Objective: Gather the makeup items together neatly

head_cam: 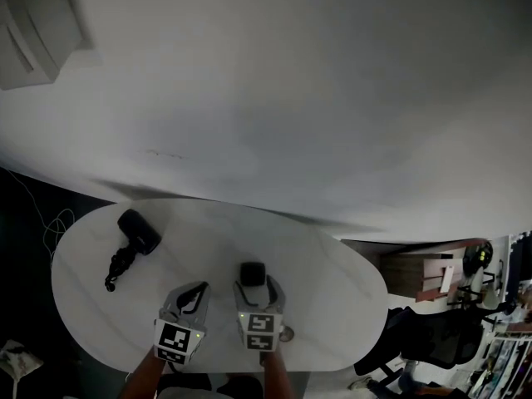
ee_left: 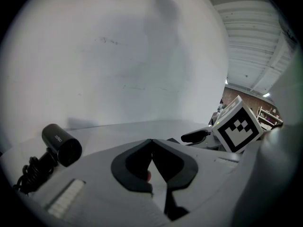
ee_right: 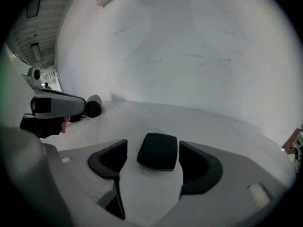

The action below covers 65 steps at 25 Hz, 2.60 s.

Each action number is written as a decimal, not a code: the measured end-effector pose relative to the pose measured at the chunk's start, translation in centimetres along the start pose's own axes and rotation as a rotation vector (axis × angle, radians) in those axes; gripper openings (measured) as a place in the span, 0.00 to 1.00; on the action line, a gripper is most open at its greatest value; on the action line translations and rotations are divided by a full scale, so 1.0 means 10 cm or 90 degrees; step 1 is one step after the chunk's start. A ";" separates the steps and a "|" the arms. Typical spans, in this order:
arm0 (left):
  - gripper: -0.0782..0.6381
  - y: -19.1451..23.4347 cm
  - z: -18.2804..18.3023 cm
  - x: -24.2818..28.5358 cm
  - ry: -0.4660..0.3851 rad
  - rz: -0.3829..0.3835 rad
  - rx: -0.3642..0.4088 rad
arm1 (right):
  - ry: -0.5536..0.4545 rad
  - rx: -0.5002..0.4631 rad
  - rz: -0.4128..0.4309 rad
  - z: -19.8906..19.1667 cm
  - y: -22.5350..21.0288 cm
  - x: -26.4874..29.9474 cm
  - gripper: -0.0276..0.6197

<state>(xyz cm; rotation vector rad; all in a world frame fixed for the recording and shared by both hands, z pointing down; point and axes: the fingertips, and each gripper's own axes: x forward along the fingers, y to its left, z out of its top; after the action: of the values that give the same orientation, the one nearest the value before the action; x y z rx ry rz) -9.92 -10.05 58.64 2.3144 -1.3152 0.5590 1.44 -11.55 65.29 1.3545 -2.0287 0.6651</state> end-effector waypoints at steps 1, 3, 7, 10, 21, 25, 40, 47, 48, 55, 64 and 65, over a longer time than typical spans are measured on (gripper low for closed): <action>0.12 0.02 -0.01 0.02 0.003 -0.002 0.000 | 0.006 0.002 -0.004 -0.02 -0.02 0.04 0.57; 0.12 0.05 -0.05 0.05 0.009 -0.005 -0.002 | 0.014 0.008 -0.014 -0.05 -0.06 0.09 0.58; 0.12 0.10 -0.11 0.09 0.018 -0.006 -0.011 | 0.023 0.016 -0.021 -0.09 -0.09 0.18 0.58; 0.12 0.12 -0.14 0.11 0.022 -0.007 -0.014 | 0.032 0.014 -0.016 -0.13 -0.07 0.24 0.58; 0.12 0.10 -0.16 0.15 0.025 -0.016 -0.014 | 0.048 0.005 -0.028 -0.16 -0.08 0.31 0.58; 0.12 0.11 -0.16 0.16 0.023 -0.017 -0.015 | 0.049 0.004 -0.027 -0.17 -0.09 0.31 0.56; 0.12 0.11 -0.09 0.09 0.007 -0.002 -0.018 | 0.045 -0.013 -0.004 -0.10 -0.07 0.23 0.55; 0.12 -0.02 0.04 -0.02 -0.017 0.002 -0.004 | 0.011 -0.014 -0.008 0.06 -0.12 -0.01 0.55; 0.12 -0.04 0.07 -0.04 -0.021 0.002 -0.001 | 0.005 -0.013 -0.010 0.08 -0.13 -0.06 0.55; 0.12 -0.30 0.22 -0.20 -0.053 -0.005 0.021 | -0.037 -0.013 -0.026 0.20 -0.24 -0.45 0.55; 0.12 -0.74 0.37 -0.35 -0.083 -0.020 0.045 | -0.075 -0.015 -0.059 0.20 -0.47 -1.03 0.55; 0.12 -0.79 0.38 -0.36 -0.086 -0.023 0.047 | -0.076 -0.013 -0.063 0.18 -0.50 -1.10 0.55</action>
<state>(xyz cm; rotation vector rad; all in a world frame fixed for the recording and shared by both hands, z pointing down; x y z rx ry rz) -4.22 -5.91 52.35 2.4687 -1.3313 0.4532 8.97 -7.67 56.51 1.5038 -2.0399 0.5287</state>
